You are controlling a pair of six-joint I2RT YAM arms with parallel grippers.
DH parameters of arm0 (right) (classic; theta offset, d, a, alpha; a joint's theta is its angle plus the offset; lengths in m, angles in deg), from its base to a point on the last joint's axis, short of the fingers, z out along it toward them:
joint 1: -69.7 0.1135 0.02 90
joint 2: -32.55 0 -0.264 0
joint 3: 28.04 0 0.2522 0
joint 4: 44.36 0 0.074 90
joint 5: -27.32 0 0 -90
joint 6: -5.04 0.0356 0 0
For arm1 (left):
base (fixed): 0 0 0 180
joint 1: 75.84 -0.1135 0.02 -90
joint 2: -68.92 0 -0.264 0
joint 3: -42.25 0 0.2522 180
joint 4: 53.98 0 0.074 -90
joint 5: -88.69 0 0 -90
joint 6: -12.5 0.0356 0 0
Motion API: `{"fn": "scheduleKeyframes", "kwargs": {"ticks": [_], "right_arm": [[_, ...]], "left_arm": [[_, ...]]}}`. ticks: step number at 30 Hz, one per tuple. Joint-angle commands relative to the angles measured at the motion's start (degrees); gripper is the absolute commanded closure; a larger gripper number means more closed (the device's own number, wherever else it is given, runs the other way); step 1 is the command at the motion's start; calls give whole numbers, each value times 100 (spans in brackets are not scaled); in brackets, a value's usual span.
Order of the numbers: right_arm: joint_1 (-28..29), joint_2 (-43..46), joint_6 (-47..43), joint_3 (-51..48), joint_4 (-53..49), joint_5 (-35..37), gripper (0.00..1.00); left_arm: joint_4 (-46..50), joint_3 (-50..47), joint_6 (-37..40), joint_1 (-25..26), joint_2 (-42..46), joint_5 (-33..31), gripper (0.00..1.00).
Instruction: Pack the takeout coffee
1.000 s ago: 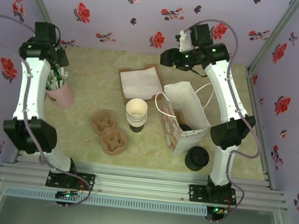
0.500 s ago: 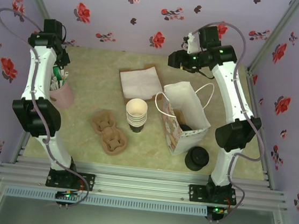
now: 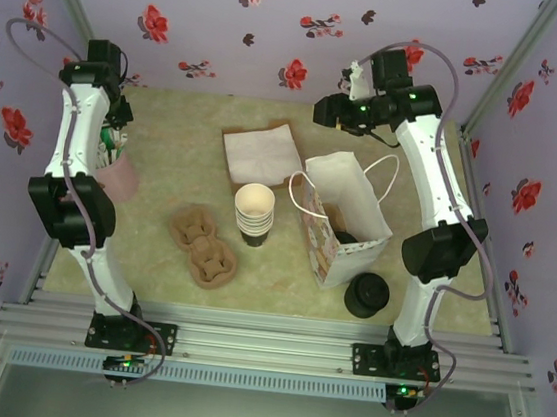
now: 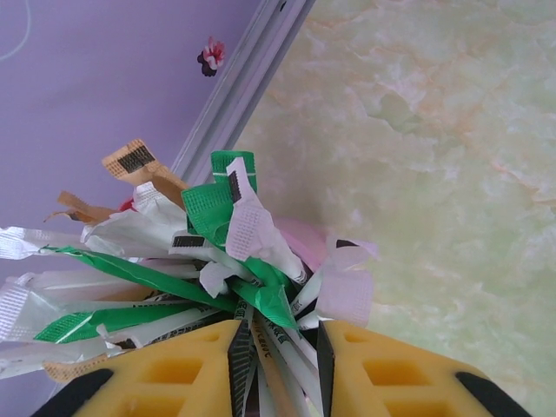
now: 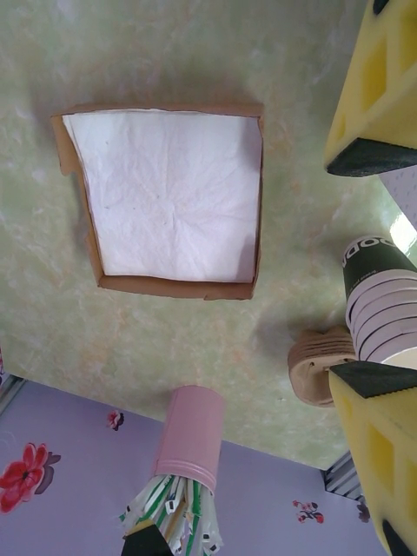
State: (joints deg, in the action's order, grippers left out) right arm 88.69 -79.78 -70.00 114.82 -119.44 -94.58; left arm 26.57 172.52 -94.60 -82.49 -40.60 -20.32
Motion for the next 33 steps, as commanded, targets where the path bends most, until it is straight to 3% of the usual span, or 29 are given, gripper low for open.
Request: {"fn": "scheduleKeyframes", "kwargs": {"ticks": [1, 20, 33], "right_arm": [[-48, 221, -137, -69, 68, -123, 40], [-52, 249, -83, -134, 136, -184, 40], [52, 426, -2, -124, 82, -94, 41]], "left_arm": [[112, 209, 102, -64, -218, -130, 73], [374, 504, 190, -93, -122, -237, 99], [603, 320, 216, 48, 689, -231, 100]]}}
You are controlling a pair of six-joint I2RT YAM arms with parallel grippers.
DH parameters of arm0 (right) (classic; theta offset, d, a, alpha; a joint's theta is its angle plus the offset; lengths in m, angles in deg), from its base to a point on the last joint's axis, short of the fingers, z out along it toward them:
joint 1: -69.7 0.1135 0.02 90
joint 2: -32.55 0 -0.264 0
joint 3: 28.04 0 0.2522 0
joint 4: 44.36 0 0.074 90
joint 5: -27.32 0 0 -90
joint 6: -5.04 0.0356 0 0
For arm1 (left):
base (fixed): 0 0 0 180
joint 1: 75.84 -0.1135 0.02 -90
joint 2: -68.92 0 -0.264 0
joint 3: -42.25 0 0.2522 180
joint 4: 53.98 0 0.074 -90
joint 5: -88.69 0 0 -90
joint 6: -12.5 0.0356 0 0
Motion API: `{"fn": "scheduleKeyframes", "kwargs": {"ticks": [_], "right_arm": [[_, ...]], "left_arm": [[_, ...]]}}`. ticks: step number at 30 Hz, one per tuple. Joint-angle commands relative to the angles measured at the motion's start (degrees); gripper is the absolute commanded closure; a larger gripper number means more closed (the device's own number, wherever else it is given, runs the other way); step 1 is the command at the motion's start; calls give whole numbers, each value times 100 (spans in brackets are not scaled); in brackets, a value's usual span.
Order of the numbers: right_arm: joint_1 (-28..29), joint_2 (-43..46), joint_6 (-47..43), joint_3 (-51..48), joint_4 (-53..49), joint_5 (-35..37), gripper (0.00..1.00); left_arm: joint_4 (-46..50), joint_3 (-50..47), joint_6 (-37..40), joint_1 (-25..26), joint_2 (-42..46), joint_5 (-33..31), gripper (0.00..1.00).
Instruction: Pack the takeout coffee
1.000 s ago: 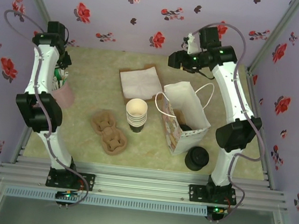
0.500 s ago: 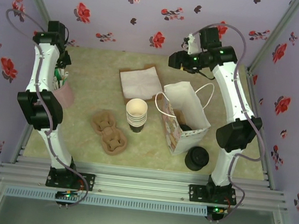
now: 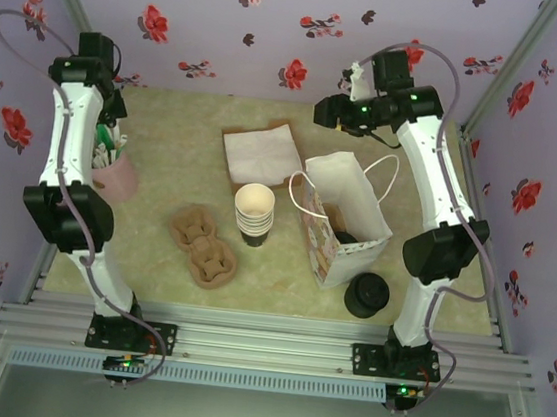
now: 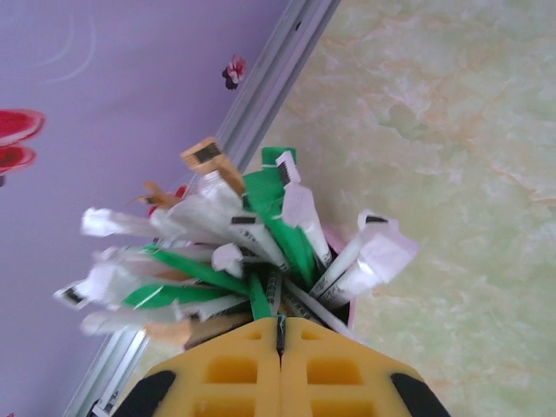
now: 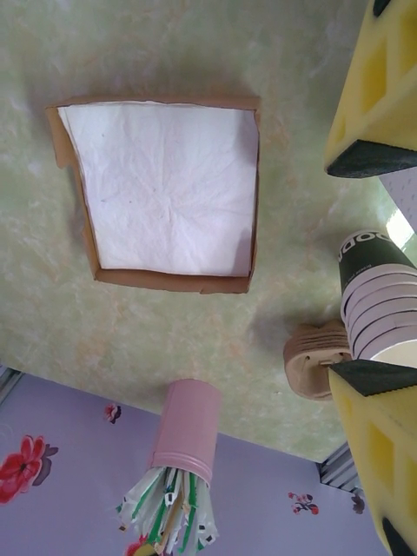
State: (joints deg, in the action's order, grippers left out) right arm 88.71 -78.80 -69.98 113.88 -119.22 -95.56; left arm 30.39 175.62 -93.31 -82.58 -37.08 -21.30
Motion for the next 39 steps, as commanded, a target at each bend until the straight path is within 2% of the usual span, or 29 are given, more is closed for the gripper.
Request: {"fn": "scheduleKeyframes", "kwargs": {"ticks": [1, 13, 23, 30, 32, 39], "right_arm": [[62, 362, -4, -38, 37, 30, 41], [178, 630, 110, -178, 36, 230, 41], [223, 762, 161, -181, 28, 332, 40], [267, 832, 169, -185, -55, 439, 40], [269, 874, 172, -185, -69, 475, 40], [264, 1122, 329, -374, 79, 897, 40]], "left_arm": [[240, 10, 95, 59, 400, -136, 100], [284, 163, 234, 68, 820, -47, 100], [762, 1432, 254, 147, 940, 4, 100], [873, 1899, 364, 147, 1065, -426, 100], [853, 2085, 319, 147, 1129, -98, 100], [666, 2576, -103, 255, 1390, 1723, 100]]}}
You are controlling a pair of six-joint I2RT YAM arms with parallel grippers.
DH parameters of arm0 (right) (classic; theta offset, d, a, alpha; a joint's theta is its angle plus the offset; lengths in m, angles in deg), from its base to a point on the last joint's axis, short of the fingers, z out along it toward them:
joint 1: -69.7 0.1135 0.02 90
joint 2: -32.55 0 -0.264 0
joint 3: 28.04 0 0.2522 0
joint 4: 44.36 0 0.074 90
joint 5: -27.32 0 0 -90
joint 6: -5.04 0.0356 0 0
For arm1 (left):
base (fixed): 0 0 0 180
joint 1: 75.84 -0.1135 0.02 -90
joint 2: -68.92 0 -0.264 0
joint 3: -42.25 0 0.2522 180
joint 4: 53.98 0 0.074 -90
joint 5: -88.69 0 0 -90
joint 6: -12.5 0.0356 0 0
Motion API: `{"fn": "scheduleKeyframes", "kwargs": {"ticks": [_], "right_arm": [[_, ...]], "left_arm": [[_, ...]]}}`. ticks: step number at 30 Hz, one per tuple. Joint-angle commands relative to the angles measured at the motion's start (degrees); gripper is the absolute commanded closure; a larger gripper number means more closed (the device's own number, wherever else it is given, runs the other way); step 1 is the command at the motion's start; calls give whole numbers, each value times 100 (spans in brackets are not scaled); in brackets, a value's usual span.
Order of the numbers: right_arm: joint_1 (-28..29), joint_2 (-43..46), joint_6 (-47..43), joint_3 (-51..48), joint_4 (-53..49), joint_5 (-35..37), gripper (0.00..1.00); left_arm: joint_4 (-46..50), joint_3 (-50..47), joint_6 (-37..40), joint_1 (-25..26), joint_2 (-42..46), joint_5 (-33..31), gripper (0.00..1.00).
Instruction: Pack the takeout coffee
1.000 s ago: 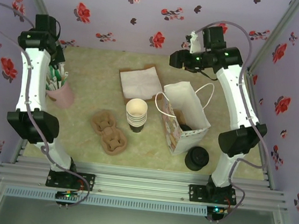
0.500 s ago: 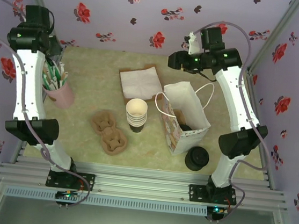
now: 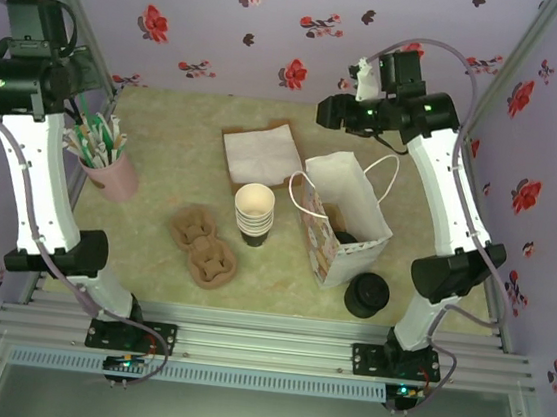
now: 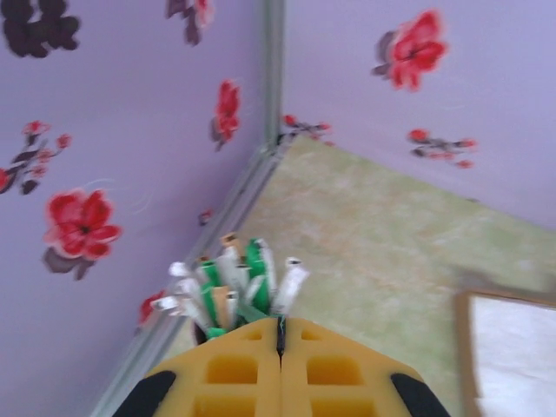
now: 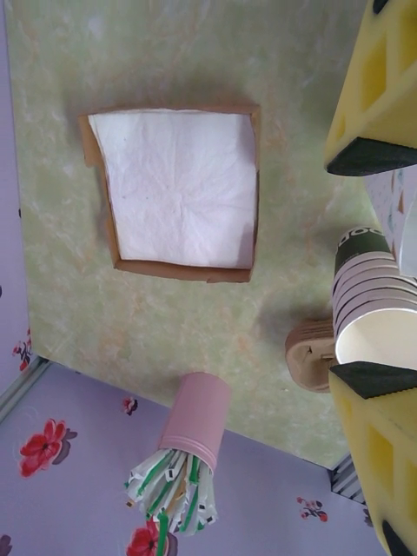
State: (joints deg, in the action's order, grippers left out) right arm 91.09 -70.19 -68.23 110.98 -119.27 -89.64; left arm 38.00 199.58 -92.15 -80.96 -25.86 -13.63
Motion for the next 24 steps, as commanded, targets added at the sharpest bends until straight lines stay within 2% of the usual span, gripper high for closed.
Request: {"fn": "scheduleKeyframes", "kwargs": {"ticks": [1, 6, 14, 18, 24], "right_arm": [[29, 301, 176, -103, 72, 354, 40], [25, 643, 285, -321, 142, 712, 39], [-22, 1327, 473, -805, 263, 1211, 38], [-238, 1686, 676, -1136, 259, 1455, 38], [-618, 2237, 900, -1753, 283, 1661, 37]], "left_arm": [[-157, 172, -267, 128, 307, 1174, 100], [-690, -48, -541, 400, 626, 2453, 100], [-1504, -500, -937, 1136, 964, 3804, 100], [-1950, -755, -1166, 1712, 1043, 4297, 100], [-2423, -930, -1430, 2494, 1062, 4693, 100]]}}
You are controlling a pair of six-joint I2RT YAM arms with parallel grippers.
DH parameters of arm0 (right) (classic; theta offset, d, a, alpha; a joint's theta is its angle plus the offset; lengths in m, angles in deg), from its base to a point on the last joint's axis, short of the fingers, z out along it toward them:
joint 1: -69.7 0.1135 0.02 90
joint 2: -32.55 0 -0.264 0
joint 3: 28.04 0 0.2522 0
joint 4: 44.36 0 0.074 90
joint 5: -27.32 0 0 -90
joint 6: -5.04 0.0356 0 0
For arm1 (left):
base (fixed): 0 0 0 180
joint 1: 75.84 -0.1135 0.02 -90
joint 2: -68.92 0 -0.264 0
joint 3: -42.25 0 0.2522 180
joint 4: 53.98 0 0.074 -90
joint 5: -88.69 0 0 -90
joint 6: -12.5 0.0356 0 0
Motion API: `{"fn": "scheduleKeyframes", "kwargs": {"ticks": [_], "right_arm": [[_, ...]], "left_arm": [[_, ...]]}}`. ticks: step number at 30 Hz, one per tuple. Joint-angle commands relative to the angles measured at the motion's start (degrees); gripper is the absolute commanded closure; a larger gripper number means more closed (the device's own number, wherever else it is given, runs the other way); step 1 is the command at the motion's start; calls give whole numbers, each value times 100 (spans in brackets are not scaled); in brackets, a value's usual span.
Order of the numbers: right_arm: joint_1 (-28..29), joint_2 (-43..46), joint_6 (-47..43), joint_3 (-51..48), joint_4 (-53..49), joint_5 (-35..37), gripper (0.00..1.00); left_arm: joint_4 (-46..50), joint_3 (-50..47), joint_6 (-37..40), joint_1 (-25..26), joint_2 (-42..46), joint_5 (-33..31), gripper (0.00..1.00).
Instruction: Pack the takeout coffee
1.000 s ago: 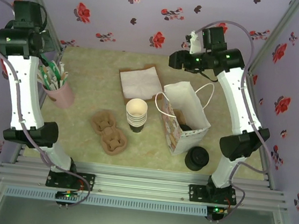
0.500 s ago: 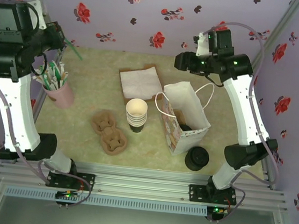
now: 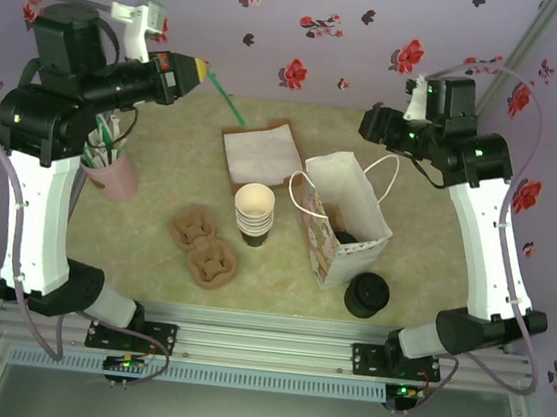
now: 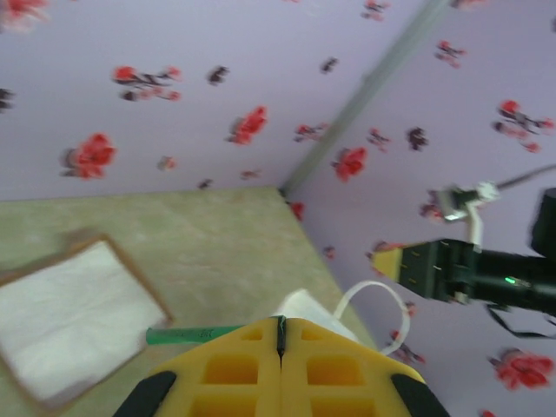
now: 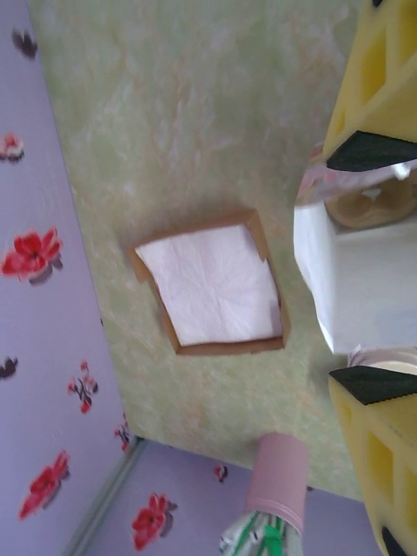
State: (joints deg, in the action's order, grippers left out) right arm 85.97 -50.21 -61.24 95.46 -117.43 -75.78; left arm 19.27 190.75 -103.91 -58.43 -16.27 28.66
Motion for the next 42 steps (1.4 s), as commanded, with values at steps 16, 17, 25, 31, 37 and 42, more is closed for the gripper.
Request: {"fn": "scheduleKeyframes", "kwargs": {"ticks": [16, 17, 25, 31, 37, 42], "right_arm": [[-638, 1028, 260, -1075, -84, 855, 36], [-656, 1047, 251, -1100, -98, 887, 36], [-790, 1174, 205, -1303, -114, 829, 35], [-878, 1227, 160, -1422, -92, 722, 35], [-948, 1225, 151, -1584, 36, 602, 34], [-985, 1154, 165, -1682, 145, 498, 34]], "left_arm": [[-1476, -168, -594, 2137, -475, 484, 100], [-1434, -131, -567, 2243, -574, 448, 100], [-969, 162, -157, 2700, -1286, -170, 100], [-191, 736, 328, 2897, -1898, -987, 100], [13, 844, 513, 3116, -2450, -1321, 100], [202, 882, 600, 3289, -2929, -1680, 100]]}}
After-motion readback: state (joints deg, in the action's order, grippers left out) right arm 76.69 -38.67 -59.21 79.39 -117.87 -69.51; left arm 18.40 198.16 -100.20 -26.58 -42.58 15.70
